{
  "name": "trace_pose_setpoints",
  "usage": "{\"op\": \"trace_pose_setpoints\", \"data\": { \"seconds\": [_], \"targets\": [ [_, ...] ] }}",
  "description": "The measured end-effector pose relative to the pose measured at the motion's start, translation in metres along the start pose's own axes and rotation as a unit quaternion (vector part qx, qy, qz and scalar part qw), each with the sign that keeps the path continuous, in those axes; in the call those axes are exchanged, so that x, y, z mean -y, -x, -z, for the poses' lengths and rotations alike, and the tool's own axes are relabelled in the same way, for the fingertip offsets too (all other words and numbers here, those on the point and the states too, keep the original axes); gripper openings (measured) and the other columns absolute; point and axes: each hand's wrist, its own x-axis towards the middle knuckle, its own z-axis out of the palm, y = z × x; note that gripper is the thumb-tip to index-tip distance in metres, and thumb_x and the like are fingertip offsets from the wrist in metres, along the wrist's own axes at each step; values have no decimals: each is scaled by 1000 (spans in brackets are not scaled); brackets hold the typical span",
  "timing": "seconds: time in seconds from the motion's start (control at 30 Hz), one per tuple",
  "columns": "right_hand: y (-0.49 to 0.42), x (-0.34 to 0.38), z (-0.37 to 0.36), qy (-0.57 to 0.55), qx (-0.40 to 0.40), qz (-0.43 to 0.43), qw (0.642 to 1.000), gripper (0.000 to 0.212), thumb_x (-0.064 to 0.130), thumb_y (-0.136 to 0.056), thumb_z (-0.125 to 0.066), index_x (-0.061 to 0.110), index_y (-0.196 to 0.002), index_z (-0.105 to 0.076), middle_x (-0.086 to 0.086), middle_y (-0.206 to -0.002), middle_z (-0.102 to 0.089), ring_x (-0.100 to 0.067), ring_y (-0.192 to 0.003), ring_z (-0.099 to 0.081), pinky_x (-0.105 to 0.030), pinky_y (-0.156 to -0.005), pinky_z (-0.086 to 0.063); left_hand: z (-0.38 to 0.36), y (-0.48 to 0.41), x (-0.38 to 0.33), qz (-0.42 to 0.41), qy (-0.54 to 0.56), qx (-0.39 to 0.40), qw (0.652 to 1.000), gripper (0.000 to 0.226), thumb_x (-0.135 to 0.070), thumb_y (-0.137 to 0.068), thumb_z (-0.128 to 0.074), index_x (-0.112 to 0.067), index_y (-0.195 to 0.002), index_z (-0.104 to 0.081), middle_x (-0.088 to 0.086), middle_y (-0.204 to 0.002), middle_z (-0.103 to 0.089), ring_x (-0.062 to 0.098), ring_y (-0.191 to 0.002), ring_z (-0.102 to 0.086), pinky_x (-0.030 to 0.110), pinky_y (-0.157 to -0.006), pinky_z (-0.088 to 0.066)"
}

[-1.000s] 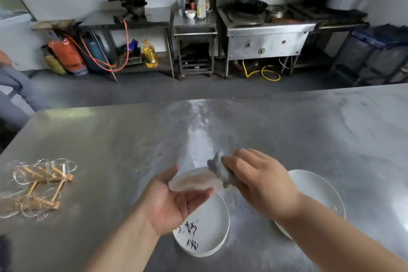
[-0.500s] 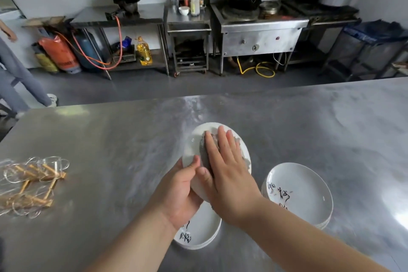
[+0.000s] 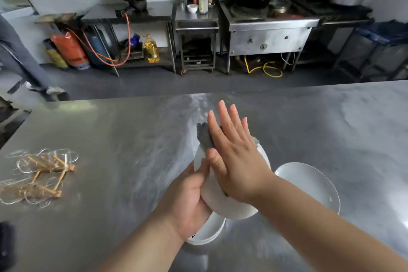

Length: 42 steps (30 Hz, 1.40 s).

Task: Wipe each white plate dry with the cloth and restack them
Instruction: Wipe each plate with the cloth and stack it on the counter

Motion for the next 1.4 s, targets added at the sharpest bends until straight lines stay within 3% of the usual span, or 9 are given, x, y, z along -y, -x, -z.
{"op": "trace_pose_setpoints", "data": {
  "seconds": [0.23, 0.47, 0.57, 0.67, 0.8, 0.93, 1.03, 1.23, 1.4],
  "targets": [
    [16, -10, -3, -27, 21, -69, 997, 82, 71, -98, -2, 20, -162, 8, -3, -173, 17, -24, -158, 24, -50, -129, 1, 12, -1, -26, -10, 8, -10, 1000, 50, -33, -110, -45, -3, -148, -57, 27, -151, -55, 40, -139, -57, 47, -104, -55],
    [-5, 5, 1, -11, -11, 33, 999, 75, 61, -106, -12, 17, -165, -21, -6, -175, -6, -28, -161, 5, -43, -130, 4, -2, 3, 0, -1, -14, -22, 1000, 38, -28, -108, -56, -23, -145, -64, 12, -152, -60, 26, -140, -58, 40, -106, -54],
    [-29, -14, 23, -25, 9, -20, 999, 59, 51, -108, -26, 28, -162, -34, 4, -168, -33, -20, -160, -17, -40, -128, -19, 5, 9, -10, 7, -41, -48, 998, 41, -27, -105, -53, -15, -142, -66, 21, -147, -62, 37, -136, -60, 49, -109, -53],
    [-31, -5, 30, -38, 0, 39, 999, 41, 39, -108, -43, 33, -145, -61, 12, -139, -64, -16, -131, -58, -37, -103, -48, 5, 13, -20, 17, -105, -37, 994, 32, -23, -96, -63, -17, -124, -77, 20, -130, -72, 33, -118, -71, 42, -96, -60],
    [-29, 11, 25, 5, -33, 173, 984, 29, 37, -103, -47, 32, -109, -75, 9, -104, -70, -21, -94, -63, -39, -84, -49, 1, 17, -28, -1, -166, -27, 986, 25, -11, -88, -65, -19, -104, -83, 15, -111, -78, 27, -105, -74, 33, -86, -60],
    [-23, -11, 22, -166, -129, -62, 976, 34, 37, -105, -39, 28, -89, -67, 11, -84, -64, -10, -85, -60, -39, -79, -51, 5, 18, -35, -27, -129, -30, 991, 40, -26, -92, -68, -11, -128, -75, 24, -132, -71, 37, -122, -70, 44, -99, -58],
    [-18, -15, 11, -205, -98, -260, 939, 37, 39, -106, -35, 35, -71, -47, 10, -66, -53, -10, -67, -49, -38, -64, -44, 12, 20, -31, -13, -118, -57, 991, 36, -25, -93, -65, -14, -126, -76, 22, -131, -72, 38, -122, -70, 45, -96, -60],
    [-24, 6, 15, -27, -99, 49, 994, 34, 39, -100, -39, 29, -94, -71, 7, -89, -63, -22, -82, -58, -40, -75, -48, 7, 15, -27, -6, -167, -37, 985, 30, -32, -94, -74, -15, -119, -78, 19, -120, -75, 31, -111, -71, 41, -95, -56],
    [-10, 0, 5, -105, -207, -45, 972, 36, 38, -107, -37, 26, -119, -69, 20, -102, -55, -13, -97, -57, -28, -86, -44, 11, 15, -25, -17, -106, -14, 994, 42, -28, -97, -64, -11, -135, -70, 25, -137, -67, 41, -128, -65, 50, -108, -53]
  ]
}}
